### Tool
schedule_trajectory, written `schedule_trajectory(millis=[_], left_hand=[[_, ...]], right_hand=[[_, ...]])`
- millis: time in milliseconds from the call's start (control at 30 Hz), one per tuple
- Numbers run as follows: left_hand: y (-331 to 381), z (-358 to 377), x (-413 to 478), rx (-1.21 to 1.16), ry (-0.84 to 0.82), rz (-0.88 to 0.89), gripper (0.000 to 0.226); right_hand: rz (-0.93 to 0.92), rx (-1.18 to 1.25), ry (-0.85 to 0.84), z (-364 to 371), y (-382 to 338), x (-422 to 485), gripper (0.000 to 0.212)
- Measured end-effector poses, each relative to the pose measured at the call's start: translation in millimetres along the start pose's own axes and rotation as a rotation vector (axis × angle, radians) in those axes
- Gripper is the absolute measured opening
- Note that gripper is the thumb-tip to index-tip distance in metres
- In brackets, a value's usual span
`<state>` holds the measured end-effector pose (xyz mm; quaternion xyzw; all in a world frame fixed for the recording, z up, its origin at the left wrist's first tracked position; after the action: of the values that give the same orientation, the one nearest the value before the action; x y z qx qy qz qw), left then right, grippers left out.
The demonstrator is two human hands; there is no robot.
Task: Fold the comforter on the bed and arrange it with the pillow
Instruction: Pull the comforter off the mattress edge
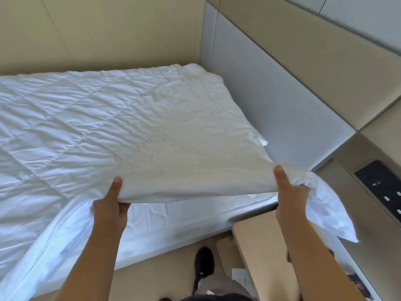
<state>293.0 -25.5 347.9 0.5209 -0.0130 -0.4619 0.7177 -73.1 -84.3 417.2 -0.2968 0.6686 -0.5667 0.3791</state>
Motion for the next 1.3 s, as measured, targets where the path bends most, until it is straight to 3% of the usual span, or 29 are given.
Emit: schedule_trajectory(millis=[100,300,400,633,700,800,833,1067,1300], left_hand=[[12.9,23.5,15.6,0.165,-0.017,0.109,0.01],[34.0,71.9,53.5,0.306,0.123,0.221,0.04],[46.8,98.4,78.0,0.398,0.144,0.282,0.038],[83.8,152.4,155.7,0.478,0.251,0.343,0.114],[92.0,169.8,176.7,0.424,0.243,0.342,0.104],[92.4,189.4,218.5,0.443,0.248,0.318,0.049],[91.7,195.7,234.9,0.471,0.253,0.295,0.045],[77.5,235.7,390.3,0.553,0.271,0.195,0.049],[32.0,248.1,542.8,0.648,0.282,0.044,0.048]], right_hand=[[-0.028,0.008,-0.033,30.8,-5.4,40.8,0.078],[-0.019,0.005,-0.174,94.9,-13.8,118.9,0.052],[-0.022,0.016,-0.203,126.2,-22.7,153.6,0.061],[0.001,-0.072,-0.249,199.2,-45.9,222.5,0.042],[-0.021,-0.115,-0.259,226.5,-50.8,239.9,0.042],[-0.052,-0.183,-0.268,273.9,-51.1,267.4,0.049],[-0.063,-0.202,-0.267,290.7,-49.2,276.5,0.055],[-0.013,-0.401,-0.206,405.2,-12.4,354.8,0.078],[0.017,-0.575,-0.143,505.0,48.4,427.1,0.061]])
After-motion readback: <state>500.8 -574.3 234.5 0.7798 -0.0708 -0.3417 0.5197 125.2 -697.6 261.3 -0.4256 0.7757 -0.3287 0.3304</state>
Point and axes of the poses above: each hand's wrist, its own x-axis towards the middle knuckle, its own z-axis out of the palm, y = z × x, the point moved 1 cm from there along x, towards the middle knuckle, and after that the axes turned 1 degree about -z, right-handed, at the moved point
